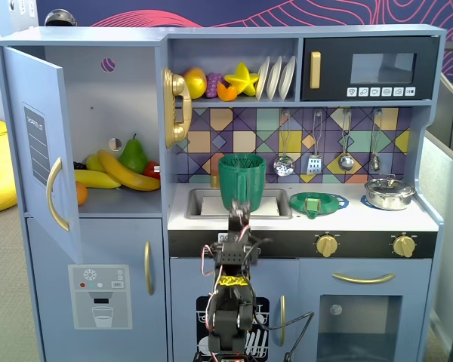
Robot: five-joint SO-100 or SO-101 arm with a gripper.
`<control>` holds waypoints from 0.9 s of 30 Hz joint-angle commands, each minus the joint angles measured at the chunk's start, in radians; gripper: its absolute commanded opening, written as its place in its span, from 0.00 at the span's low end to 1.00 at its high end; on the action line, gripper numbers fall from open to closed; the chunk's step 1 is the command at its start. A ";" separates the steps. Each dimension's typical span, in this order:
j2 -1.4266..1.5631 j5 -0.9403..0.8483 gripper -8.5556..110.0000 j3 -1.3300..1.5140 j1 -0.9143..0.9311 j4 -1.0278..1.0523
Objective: Pick up the green pineapple from the left cabinet and place it in the green recipient
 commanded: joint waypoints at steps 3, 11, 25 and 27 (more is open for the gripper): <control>0.066 0.011 0.17 0.060 -0.003 0.259; 0.117 0.089 0.17 0.186 -0.008 0.265; 0.117 0.052 0.20 0.187 -0.034 0.630; 0.118 0.031 0.20 0.187 -0.031 0.701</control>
